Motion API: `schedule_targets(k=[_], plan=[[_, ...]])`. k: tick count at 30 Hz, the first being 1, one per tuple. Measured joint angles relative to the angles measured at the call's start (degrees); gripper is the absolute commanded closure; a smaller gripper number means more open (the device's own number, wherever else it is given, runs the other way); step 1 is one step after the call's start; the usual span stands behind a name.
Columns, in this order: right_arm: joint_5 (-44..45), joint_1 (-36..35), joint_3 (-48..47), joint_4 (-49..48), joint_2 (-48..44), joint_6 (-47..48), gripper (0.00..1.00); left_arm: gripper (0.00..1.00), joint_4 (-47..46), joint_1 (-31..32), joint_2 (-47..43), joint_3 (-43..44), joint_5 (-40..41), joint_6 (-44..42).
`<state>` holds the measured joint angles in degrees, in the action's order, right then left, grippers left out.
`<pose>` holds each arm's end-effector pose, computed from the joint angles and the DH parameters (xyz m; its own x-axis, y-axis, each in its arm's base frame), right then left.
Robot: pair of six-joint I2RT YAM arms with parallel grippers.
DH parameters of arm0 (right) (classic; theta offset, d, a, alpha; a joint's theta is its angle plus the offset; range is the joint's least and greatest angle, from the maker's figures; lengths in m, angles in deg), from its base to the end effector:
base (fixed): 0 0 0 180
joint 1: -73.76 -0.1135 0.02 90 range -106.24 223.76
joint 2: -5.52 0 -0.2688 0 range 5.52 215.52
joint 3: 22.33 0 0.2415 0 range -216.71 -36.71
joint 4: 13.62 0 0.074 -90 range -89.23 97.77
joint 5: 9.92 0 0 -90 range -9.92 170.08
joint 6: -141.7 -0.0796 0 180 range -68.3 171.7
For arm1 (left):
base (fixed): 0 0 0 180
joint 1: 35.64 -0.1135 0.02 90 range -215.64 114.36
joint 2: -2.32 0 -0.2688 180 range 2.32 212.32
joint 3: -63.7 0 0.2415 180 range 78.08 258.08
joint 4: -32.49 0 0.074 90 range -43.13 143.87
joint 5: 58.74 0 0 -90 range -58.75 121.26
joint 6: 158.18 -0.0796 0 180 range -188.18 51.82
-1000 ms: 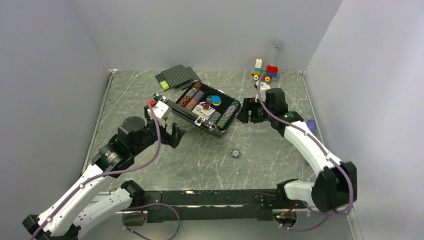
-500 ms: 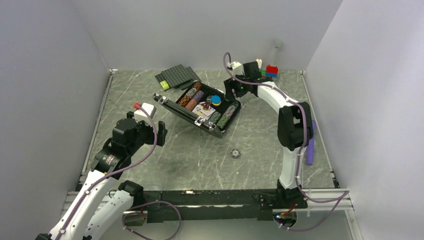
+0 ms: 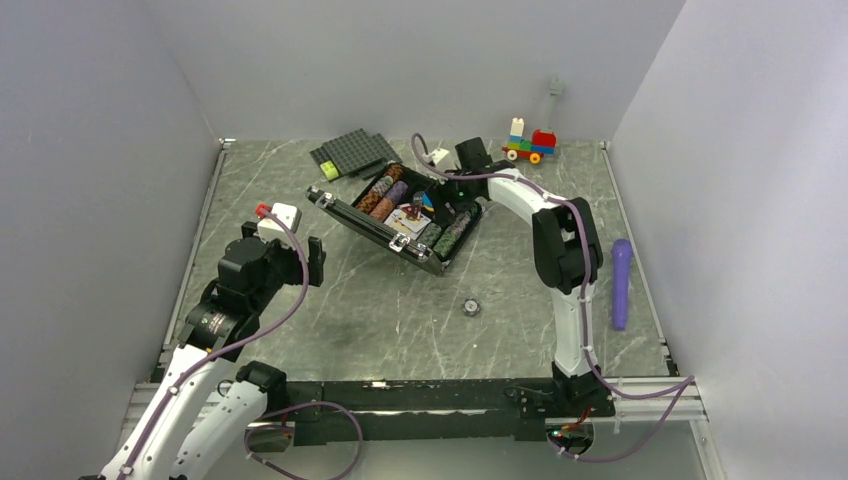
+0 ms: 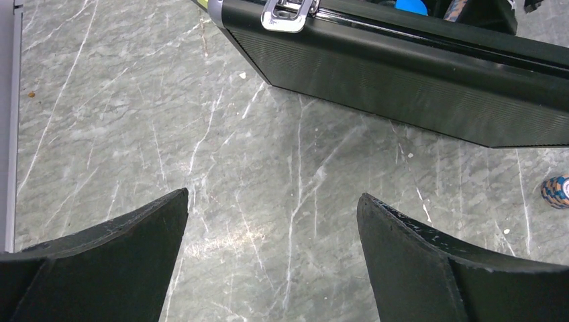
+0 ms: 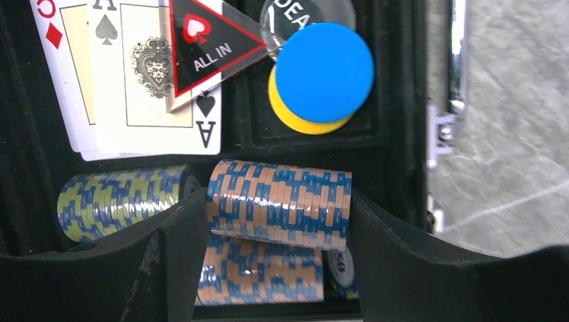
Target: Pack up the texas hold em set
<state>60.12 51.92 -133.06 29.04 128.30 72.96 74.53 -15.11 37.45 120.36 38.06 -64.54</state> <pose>0.4426 0.2066 0.1676 -0.5129 -0.5727 -0.6394 -0.7712 0.6346 0.0502 0.1608 -0.0501 0.3032 -0.3430 0.0611 -0.9374 0.2231 0.9746 -0.0181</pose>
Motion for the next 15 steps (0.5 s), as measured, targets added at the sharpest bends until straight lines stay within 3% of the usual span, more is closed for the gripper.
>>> schedule_targets(k=[4,9,11,15], plan=[[0.00,-1.25,-0.57,0.15,1.73,0.74,0.49,0.01,0.02,-0.07,0.00,-0.22,0.13,0.00],[-0.07,-1.29,-0.57,0.13,1.75,0.74,0.36,0.01,0.02,-0.11,0.00,-0.22,0.13,0.00],[-0.07,-1.27,-0.57,0.13,1.73,0.74,0.25,0.01,0.02,-0.11,0.00,-0.22,0.13,0.00],[-0.04,-1.18,-0.79,0.57,1.73,0.70,0.18,0.01,0.02,-0.11,0.02,-0.22,0.13,0.00]])
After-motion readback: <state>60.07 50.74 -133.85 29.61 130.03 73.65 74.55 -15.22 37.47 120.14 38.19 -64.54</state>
